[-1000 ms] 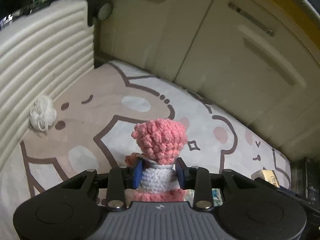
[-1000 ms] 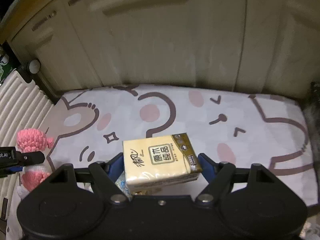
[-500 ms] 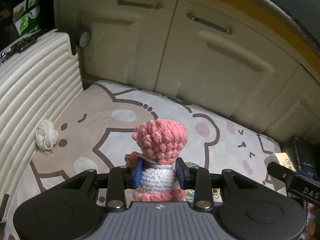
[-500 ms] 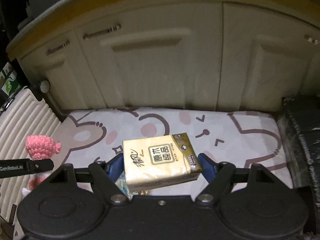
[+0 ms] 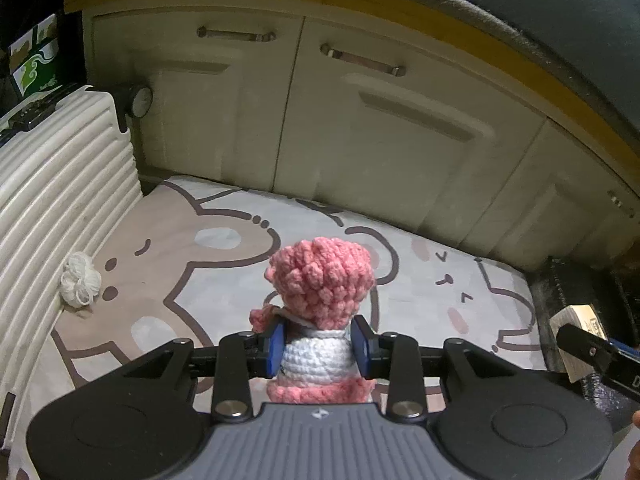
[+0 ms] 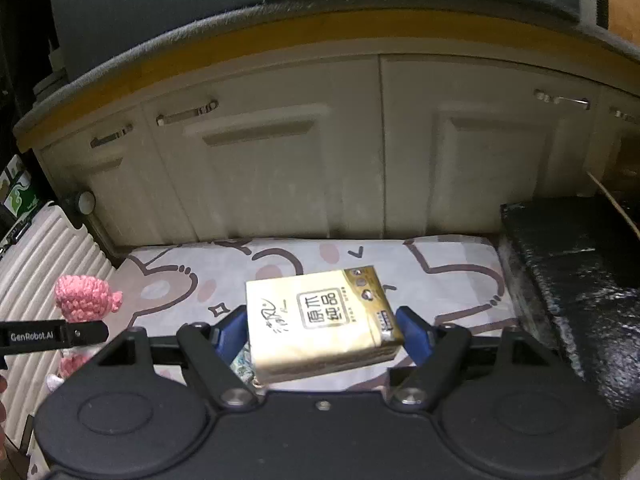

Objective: Organize objects
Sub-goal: 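Carry the pink crochet doll and tissue pack with both tools over the black box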

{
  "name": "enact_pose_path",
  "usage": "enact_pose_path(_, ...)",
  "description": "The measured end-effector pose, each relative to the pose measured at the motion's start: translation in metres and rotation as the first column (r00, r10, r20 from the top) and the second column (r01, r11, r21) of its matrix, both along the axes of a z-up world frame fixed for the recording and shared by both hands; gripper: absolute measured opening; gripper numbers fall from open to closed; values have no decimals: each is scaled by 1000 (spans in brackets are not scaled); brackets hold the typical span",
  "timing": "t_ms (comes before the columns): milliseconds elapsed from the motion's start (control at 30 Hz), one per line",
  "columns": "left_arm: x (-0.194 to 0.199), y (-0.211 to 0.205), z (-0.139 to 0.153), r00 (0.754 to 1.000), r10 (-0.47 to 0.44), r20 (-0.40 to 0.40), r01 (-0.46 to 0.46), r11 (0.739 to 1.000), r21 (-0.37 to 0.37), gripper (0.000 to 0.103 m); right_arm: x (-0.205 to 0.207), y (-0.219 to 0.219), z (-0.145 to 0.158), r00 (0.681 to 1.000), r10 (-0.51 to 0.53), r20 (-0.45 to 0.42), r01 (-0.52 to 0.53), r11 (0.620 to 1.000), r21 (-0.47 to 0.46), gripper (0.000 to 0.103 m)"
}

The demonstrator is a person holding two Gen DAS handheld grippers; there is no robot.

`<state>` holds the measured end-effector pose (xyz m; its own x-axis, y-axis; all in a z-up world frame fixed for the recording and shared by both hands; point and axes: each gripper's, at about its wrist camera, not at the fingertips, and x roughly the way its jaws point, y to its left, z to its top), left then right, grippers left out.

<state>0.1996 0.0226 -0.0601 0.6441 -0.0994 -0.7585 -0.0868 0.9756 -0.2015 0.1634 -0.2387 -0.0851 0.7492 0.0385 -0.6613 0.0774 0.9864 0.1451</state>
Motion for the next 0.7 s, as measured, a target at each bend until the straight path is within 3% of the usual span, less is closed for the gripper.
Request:
enact_pose_path(433, -10, -48, 14, 995, -99, 32, 102, 992, -76, 36, -33, -46, 15, 998, -59, 21, 59, 998, 9, 79)
enact_pose_path(700, -9, -101, 7, 979, -203, 19, 203, 966, -157, 36, -49, -84, 12, 992, -125, 9, 125, 992, 9, 79)
